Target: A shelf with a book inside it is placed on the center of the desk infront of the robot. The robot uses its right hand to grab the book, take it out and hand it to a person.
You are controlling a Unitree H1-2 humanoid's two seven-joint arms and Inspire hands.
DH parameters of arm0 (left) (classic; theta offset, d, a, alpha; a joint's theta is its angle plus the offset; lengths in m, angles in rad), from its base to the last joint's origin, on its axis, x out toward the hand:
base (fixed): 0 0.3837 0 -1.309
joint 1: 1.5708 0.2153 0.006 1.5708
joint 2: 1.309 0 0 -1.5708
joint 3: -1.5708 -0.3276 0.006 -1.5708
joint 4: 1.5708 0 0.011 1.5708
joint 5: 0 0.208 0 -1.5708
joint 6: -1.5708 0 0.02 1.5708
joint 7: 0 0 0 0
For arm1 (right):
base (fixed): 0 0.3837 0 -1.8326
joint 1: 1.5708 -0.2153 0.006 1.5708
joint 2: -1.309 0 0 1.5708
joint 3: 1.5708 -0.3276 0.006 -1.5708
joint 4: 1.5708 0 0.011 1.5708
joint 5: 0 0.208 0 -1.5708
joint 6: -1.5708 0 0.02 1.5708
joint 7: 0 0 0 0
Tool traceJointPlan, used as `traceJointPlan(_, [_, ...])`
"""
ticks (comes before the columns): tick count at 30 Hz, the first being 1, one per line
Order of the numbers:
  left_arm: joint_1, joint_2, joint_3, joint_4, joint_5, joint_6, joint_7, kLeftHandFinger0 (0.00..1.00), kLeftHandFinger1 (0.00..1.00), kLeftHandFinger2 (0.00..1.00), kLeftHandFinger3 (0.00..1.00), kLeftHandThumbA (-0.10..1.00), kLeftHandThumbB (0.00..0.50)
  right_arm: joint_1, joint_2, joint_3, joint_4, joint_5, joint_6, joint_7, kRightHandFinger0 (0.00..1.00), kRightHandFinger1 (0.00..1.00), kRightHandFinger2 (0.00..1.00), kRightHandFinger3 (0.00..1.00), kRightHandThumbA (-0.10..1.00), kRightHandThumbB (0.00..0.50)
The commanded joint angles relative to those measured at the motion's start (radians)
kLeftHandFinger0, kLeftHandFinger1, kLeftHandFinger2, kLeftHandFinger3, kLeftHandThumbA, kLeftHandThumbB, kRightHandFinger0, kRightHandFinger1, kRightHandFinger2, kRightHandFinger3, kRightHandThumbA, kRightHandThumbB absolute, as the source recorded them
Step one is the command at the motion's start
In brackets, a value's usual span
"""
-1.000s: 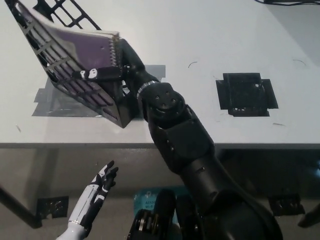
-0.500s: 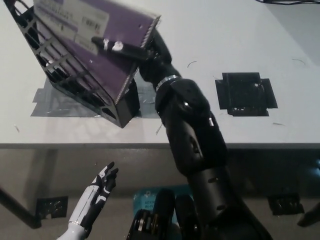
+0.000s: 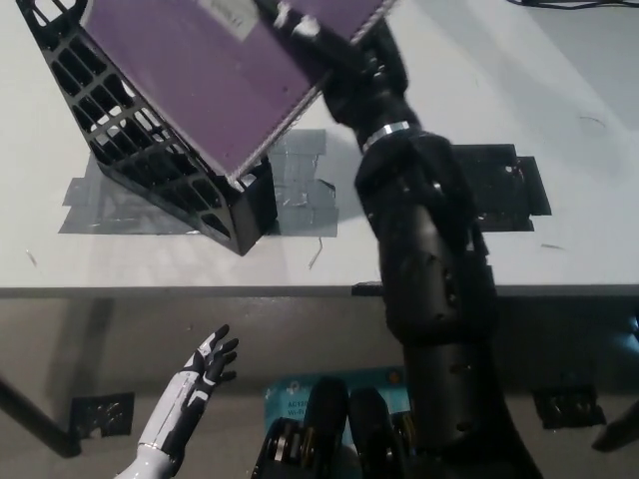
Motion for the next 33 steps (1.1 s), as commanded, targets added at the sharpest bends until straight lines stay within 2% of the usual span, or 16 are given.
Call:
traceJointPlan(1, [-0.001, 0.017, 0.001, -0.041, -0.017, -0.038, -0.021, 0.88, 0.93, 0.95, 1.0, 0.95, 0.196, -0.184, 0.039, -0.158, -0.293, 0.367, 0.05, -0.125, 0.0, 0.0, 0.0, 0.0, 1.0, 0.007])
traceJointPlan(6, [0.0, 0.015, 0.009, -0.036, -0.023, -0.051, -0.015, 0.86, 0.93, 0.94, 1.0, 0.93, 0.196, -0.137, 0.0, -0.235, -0.332, 0.465, 0.089, -0.169, 0.0, 0.0, 0.0, 0.0, 1.0, 0.0])
traceJointPlan(10, [0.0, 0.016, 0.012, -0.035, -0.019, -0.045, -0.011, 0.89, 0.94, 0.95, 1.0, 0.94, 0.211, -0.068, -0.03, -0.277, -0.333, 0.514, 0.125, -0.156, 0.0, 0.0, 0.0, 0.0, 1.0, 0.0])
traceJointPlan(14, [0.004, 0.014, 0.015, -0.035, -0.017, -0.053, -0.005, 0.9, 0.96, 0.98, 1.0, 0.94, 0.215, -0.013, -0.033, -0.301, -0.327, 0.543, 0.142, -0.156, 0.0, 0.0, 0.0, 0.0, 1.0, 0.016])
traceJointPlan(15, [0.005, 0.013, 0.015, -0.037, -0.016, -0.051, -0.004, 0.92, 0.97, 1.0, 1.0, 0.95, 0.211, 0.017, -0.031, -0.309, -0.321, 0.549, 0.15, -0.153, 0.0, 0.0, 0.0, 0.0, 1.0, 0.003])
traceJointPlan(19, [0.009, 0.014, 0.015, -0.036, -0.014, -0.055, -0.003, 0.95, 1.0, 1.0, 1.0, 0.97, 0.227, 0.09, -0.018, -0.336, -0.289, 0.558, 0.157, -0.161, 0.0, 0.0, 0.0, 0.0, 1.0, 0.0])
traceJointPlan(33, [0.02, 0.013, 0.022, -0.038, -0.023, -0.057, -0.007, 0.94, 1.0, 1.0, 1.0, 0.97, 0.232, 0.187, -0.052, -0.367, 0.022, 0.469, 0.047, -0.117, 0.0, 0.0, 0.0, 0.0, 1.0, 0.0])
